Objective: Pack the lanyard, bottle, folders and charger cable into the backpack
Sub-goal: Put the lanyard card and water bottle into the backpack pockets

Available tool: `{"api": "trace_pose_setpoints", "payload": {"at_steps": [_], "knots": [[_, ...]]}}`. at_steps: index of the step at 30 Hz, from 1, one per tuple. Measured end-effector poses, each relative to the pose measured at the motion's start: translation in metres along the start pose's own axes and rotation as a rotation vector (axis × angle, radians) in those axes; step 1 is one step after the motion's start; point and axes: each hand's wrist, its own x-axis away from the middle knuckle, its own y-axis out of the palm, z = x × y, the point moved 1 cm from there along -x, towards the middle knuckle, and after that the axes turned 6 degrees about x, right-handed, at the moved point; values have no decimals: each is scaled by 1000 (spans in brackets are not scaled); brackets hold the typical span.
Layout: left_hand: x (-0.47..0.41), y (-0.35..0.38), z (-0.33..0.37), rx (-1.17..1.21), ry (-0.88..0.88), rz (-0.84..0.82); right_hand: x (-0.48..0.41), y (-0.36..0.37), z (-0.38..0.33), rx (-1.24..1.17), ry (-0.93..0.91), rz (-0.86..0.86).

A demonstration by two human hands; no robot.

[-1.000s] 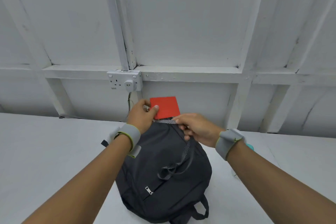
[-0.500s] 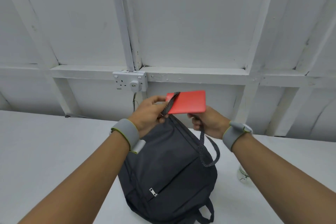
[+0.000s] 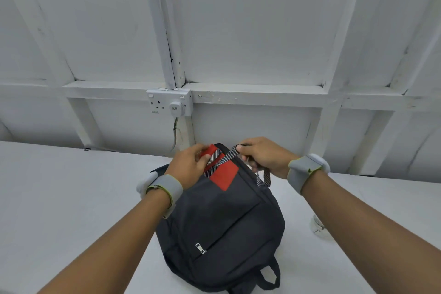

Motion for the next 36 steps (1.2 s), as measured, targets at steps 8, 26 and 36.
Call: {"api": "trace_pose_setpoints", "payload": {"at_steps": [8,26,36], "knots": [[-4,-17,30,650,-136,-16,-6,-1,32,-331,52,70],[12,34,15,-370,580,277,13,23,25,-853,348,20],[39,82,-3,-365,420,-16,32,31,74,-653,438,146]]}}
